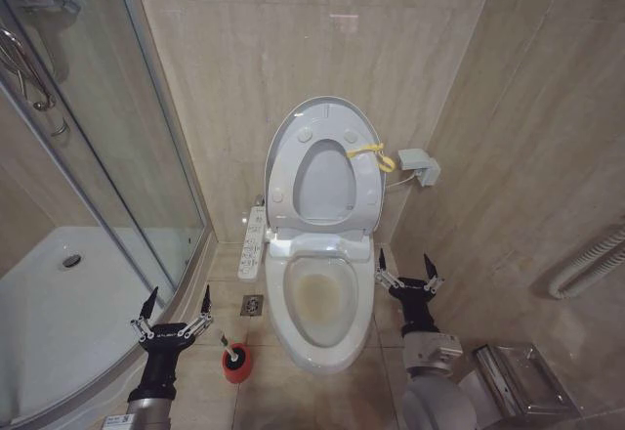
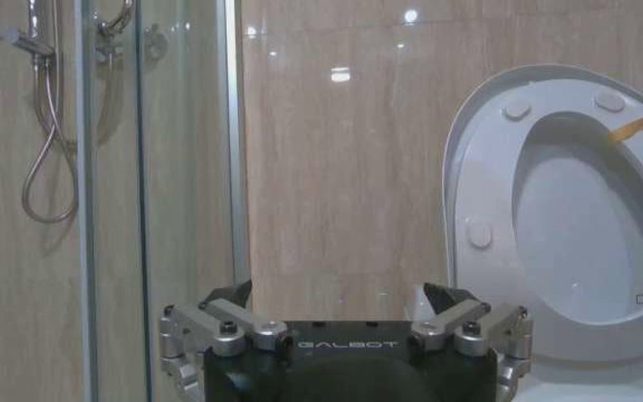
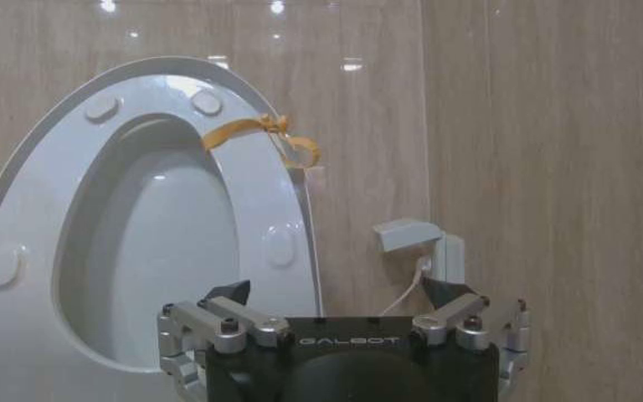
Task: Open the toilet lid, clean the toilet bowl with a toilet brush, close the toilet lid, and flush.
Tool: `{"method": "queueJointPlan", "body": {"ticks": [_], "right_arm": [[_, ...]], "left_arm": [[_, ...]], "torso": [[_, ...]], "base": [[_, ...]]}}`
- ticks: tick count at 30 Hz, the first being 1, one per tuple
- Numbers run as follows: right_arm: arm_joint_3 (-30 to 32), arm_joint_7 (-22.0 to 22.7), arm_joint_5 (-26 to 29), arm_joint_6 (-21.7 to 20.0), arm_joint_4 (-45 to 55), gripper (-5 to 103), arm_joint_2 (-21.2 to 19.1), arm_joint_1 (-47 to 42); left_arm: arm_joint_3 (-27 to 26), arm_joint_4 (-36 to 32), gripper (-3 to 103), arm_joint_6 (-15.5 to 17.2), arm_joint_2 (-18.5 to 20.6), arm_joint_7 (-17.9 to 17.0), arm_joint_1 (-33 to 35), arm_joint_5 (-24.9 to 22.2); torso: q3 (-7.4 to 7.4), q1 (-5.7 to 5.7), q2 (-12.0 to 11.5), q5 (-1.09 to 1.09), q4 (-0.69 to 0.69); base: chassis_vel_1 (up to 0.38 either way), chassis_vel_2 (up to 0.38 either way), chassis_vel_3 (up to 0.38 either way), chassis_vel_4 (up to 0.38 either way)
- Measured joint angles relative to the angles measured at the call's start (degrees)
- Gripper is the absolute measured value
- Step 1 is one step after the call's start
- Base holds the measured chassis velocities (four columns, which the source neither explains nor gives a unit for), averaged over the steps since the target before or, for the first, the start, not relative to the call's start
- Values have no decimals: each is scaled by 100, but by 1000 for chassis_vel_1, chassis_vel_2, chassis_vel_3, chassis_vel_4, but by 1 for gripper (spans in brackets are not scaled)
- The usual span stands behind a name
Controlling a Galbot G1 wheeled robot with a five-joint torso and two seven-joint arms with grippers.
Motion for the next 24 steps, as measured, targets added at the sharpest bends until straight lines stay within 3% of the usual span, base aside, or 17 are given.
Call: {"method": "queueJointPlan", "body": {"ticks": [24], "right_arm": [[0, 0, 0, 0, 0, 100, 0, 0]], "left_arm": [[1, 7, 100, -3, -2, 2, -1, 5]], "torso": [[0, 0, 0, 0, 0]], "base": [[0, 0, 0, 0]]}}
